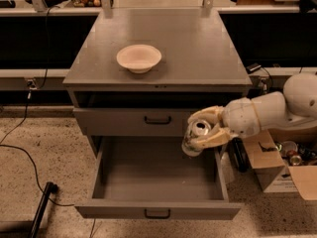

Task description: Pick 7up can from middle drawer and place on counter

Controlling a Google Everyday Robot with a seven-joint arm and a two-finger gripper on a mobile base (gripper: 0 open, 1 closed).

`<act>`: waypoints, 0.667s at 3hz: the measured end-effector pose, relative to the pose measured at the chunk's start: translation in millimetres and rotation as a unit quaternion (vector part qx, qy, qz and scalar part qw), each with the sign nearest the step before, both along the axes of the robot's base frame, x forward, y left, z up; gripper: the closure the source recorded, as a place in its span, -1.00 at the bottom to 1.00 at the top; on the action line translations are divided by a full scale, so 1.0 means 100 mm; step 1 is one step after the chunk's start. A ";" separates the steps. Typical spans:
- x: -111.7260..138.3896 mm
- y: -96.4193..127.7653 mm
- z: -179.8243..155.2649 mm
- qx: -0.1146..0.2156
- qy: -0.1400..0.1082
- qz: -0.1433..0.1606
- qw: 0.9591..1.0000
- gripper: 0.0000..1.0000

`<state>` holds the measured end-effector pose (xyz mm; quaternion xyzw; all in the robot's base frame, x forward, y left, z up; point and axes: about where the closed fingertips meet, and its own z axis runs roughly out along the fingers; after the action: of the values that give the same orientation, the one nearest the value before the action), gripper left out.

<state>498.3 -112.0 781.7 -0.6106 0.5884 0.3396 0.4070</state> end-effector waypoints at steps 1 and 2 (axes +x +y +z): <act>0.06 0.02 0.50 0.000 0.012 -0.003 1.000 1.00; 0.24 0.02 0.87 -0.004 0.036 -0.016 0.999 1.00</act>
Offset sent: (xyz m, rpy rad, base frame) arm 0.0484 -0.0036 0.1328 -0.0231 0.1388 -0.0807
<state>522.3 -110.1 868.4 -0.5902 0.6139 0.3518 0.3886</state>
